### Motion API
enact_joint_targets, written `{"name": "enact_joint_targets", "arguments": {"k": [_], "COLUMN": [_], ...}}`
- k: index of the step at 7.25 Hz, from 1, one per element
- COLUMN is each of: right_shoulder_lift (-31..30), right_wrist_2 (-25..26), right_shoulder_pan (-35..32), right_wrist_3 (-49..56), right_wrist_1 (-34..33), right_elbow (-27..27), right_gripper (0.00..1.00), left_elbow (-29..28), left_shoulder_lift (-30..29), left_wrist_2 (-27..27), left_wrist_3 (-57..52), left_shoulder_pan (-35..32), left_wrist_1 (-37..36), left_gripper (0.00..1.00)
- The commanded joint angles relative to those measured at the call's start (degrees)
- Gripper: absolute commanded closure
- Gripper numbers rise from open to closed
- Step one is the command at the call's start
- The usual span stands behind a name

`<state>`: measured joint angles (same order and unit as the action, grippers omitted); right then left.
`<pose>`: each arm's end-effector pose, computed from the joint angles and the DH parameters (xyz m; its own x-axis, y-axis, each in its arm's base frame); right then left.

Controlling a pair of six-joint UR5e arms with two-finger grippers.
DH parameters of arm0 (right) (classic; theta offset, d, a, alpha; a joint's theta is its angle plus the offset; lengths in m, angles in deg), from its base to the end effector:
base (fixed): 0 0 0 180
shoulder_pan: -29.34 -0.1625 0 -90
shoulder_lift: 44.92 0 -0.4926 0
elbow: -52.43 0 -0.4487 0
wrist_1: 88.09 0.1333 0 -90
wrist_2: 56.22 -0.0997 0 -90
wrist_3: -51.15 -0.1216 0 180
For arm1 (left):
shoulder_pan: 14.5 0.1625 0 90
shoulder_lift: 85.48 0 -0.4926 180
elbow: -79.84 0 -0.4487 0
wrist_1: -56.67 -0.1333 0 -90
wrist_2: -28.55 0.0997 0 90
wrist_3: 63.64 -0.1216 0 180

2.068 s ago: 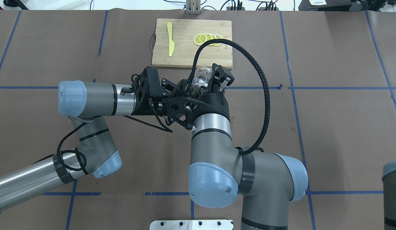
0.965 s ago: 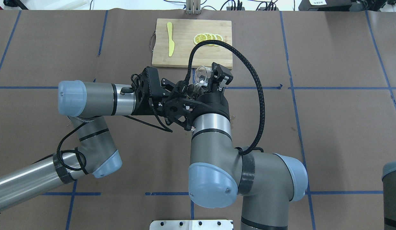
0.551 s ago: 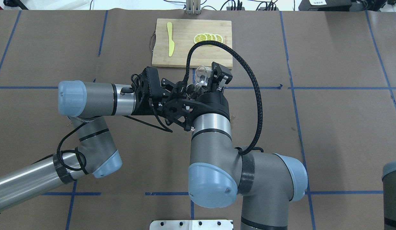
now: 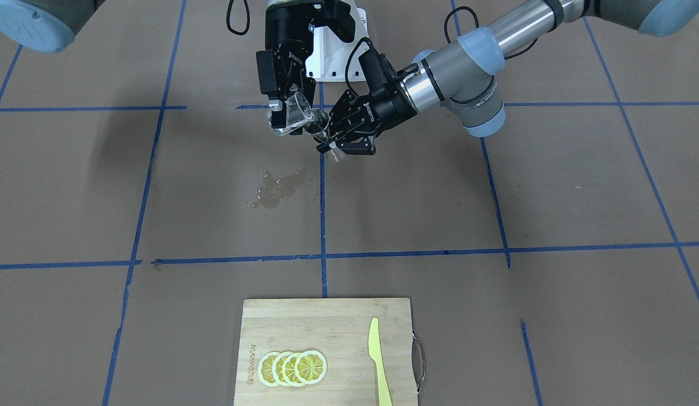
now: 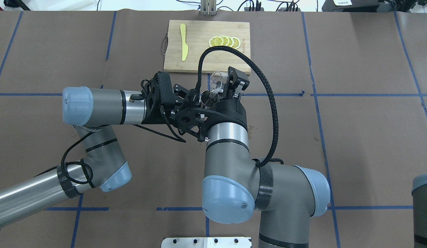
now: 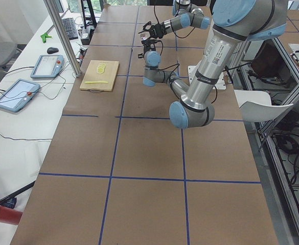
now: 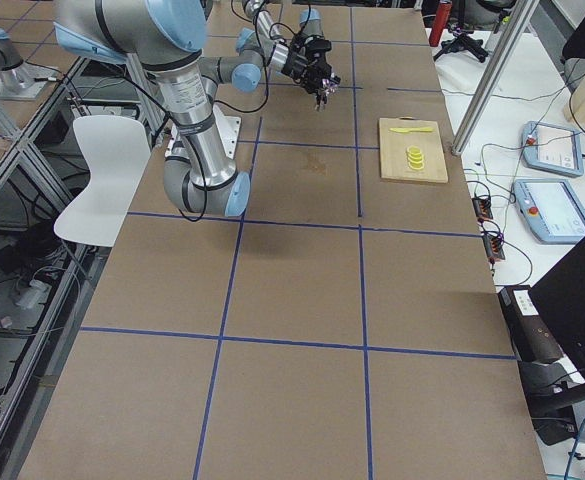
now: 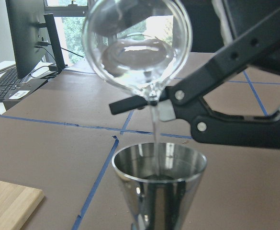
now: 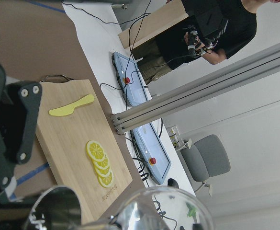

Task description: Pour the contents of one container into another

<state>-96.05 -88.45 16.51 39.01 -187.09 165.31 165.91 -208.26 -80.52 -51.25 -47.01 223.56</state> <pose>-0.5652 -0.3709 0.1107 0.8818 -0.3339 -0.3332 0.4140 0.2093 0.8859 0.5765 -0.4784 0.2330 0.1880 0.9748 -0.1200 0.2755 0.0649 0.9591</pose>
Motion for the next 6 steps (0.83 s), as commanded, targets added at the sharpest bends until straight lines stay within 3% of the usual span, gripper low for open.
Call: {"name": "enact_joint_targets", "arguments": {"k": [1, 6], "right_shoulder_lift": [0.7, 1.3], "right_wrist_2": [0.4, 0.6], "right_shoulder_pan": [0.0, 0.0], "right_wrist_3": [0.7, 3.8], "right_wrist_1": [-1.9, -3.7], "right_elbow": [0.0, 0.0], "right_gripper": [1.0, 1.0], "left_elbow": [0.1, 0.1], "left_shoulder_lift": [0.0, 0.0], "left_wrist_2": [0.0, 0.0], "left_wrist_3": [0.0, 0.0], "left_shoulder_pan": [0.1, 0.2], "left_wrist_1": [-0.1, -0.1], "left_gripper": [1.0, 1.0]}}
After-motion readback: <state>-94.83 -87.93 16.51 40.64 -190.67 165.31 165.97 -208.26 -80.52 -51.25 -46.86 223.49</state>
